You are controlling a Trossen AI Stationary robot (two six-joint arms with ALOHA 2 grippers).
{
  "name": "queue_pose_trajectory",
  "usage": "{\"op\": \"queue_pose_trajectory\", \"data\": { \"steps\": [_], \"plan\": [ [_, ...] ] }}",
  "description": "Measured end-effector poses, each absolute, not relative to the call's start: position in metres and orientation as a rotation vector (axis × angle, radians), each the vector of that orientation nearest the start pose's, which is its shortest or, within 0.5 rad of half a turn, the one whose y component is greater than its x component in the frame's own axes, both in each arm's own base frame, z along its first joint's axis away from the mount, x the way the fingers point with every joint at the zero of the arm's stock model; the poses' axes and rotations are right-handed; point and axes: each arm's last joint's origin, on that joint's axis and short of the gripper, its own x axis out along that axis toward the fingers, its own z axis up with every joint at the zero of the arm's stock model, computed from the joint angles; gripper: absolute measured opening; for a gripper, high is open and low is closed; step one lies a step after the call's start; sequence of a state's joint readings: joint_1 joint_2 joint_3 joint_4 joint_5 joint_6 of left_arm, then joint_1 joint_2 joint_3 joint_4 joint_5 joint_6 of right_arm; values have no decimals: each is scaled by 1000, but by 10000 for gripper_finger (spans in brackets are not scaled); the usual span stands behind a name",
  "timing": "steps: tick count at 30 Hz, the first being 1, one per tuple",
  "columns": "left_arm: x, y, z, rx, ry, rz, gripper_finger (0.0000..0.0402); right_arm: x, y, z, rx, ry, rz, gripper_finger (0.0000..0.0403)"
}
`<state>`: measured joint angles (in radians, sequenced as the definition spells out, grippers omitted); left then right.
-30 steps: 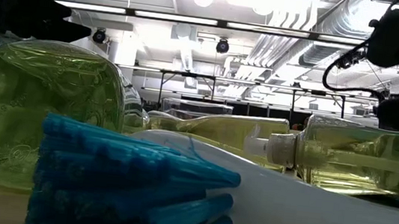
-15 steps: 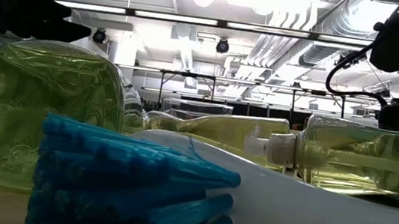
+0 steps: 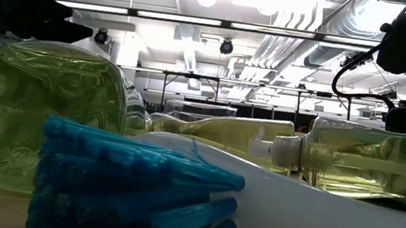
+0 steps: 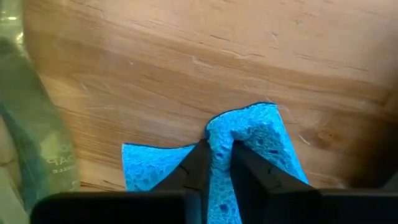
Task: Pick & Place Kitchen Sink Supplies
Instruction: Put the blue sponge into the transparent bin
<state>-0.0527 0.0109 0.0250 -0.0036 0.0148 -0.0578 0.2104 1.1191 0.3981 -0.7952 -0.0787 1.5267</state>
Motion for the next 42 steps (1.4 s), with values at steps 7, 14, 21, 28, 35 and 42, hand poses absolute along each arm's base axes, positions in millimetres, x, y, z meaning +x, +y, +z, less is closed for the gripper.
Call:
{"op": "queue_pose_trajectory", "data": {
  "steps": [7,14,21,28,35,42],
  "plan": [
    [97,-6,171,-58,-9,-67,264,130,30,130,1100,1339,-942,7],
    [97,-6,171,-58,-9,-67,264,138,30,147,1048,1321,-958,6],
    [97,-6,171,-58,-9,-68,264,141,30,159,1021,1344,-951,4],
    [97,-5,171,-58,-9,-67,264,146,23,177,984,1345,-953,3],
    [97,-6,171,-58,-9,-68,264,158,6,207,879,1243,-960,3],
    [97,-6,171,-58,-9,-68,264,186,-17,245,723,965,-866,4]
  ]
}}
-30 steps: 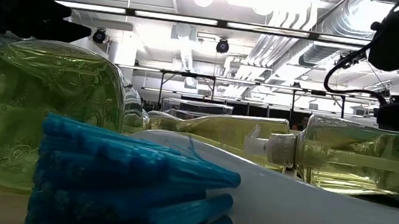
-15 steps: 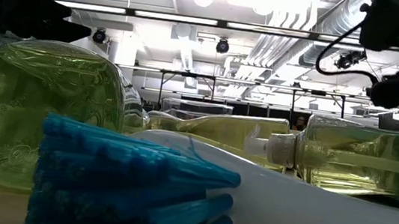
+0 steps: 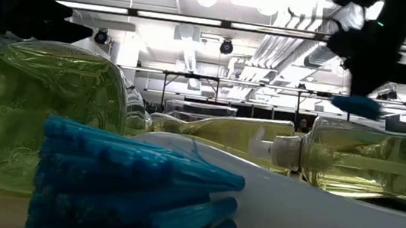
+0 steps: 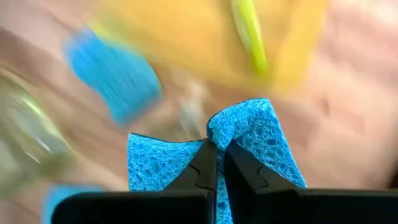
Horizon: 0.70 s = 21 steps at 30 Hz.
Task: Pick & Place Kitchen Sink Supplies
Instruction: Put the blue sponge into the transparent bin
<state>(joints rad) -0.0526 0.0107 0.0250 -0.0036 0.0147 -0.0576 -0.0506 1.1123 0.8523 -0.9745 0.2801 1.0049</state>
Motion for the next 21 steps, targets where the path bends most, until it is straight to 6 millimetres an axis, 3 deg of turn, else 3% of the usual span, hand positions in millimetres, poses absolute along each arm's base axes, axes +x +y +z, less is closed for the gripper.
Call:
{"op": "queue_pose_trajectory", "data": {
  "steps": [10,16,21],
  "plan": [
    [97,-6,171,-58,-9,-68,264,233,-64,283,490,511,-651,4],
    [97,-5,171,-58,-9,-67,264,268,-95,273,351,391,-560,4],
    [97,-6,171,-58,-9,-67,264,294,-123,251,236,336,-505,5]
  ]
}}
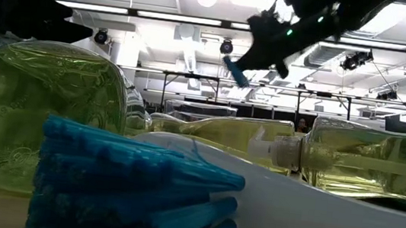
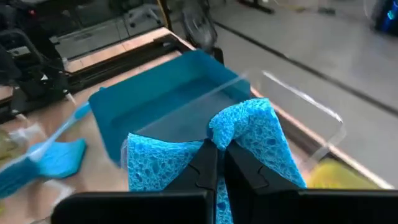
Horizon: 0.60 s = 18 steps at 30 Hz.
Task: Pick & Place Kitchen Sink Supplies
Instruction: Put the blue sponge into the transparent bin
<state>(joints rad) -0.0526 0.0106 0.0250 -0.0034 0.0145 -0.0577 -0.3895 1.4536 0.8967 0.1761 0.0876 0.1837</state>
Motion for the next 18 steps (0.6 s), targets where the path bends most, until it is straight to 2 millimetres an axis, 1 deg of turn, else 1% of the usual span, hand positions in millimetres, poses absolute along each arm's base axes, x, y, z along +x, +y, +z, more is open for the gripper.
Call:
{"op": "queue_pose_trajectory", "data": {
  "steps": [4,8,11,14,18],
  "plan": [
    [97,-5,171,-58,-9,-67,264,310,-143,231,155,290,-443,6],
    [97,-6,171,-58,-10,-67,264,319,-158,212,70,273,-354,6],
    [97,-5,171,-58,-9,-67,264,320,-167,201,42,268,-300,6],
    [97,-6,171,-58,-9,-67,264,318,-175,196,54,276,-276,6],
    [97,-6,171,-58,-9,-67,264,314,-182,194,64,275,-241,7]
  ]
}}
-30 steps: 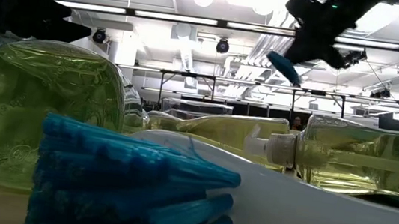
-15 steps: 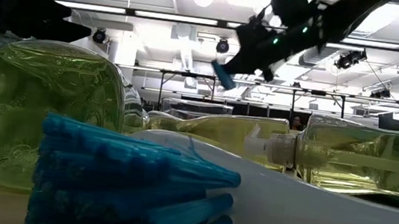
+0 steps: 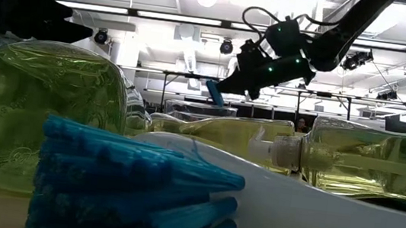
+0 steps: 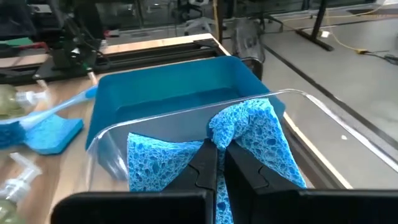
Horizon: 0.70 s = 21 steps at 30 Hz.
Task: Pick & Place Kitchen Sink Supplies
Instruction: Put the blue sponge into the transparent bin
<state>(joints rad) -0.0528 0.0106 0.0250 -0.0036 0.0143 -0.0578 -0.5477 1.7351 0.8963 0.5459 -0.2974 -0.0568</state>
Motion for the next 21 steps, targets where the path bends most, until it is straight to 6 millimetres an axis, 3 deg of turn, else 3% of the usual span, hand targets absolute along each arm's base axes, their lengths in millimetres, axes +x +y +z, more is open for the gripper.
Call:
{"op": "queue_pose_trajectory", "data": {
  "steps": [6,21],
  "plan": [
    [97,-6,171,-58,-9,-67,264,311,-185,193,82,274,-154,6],
    [97,-6,171,-58,-10,-67,264,293,-183,174,98,244,-203,7]
  ]
}}
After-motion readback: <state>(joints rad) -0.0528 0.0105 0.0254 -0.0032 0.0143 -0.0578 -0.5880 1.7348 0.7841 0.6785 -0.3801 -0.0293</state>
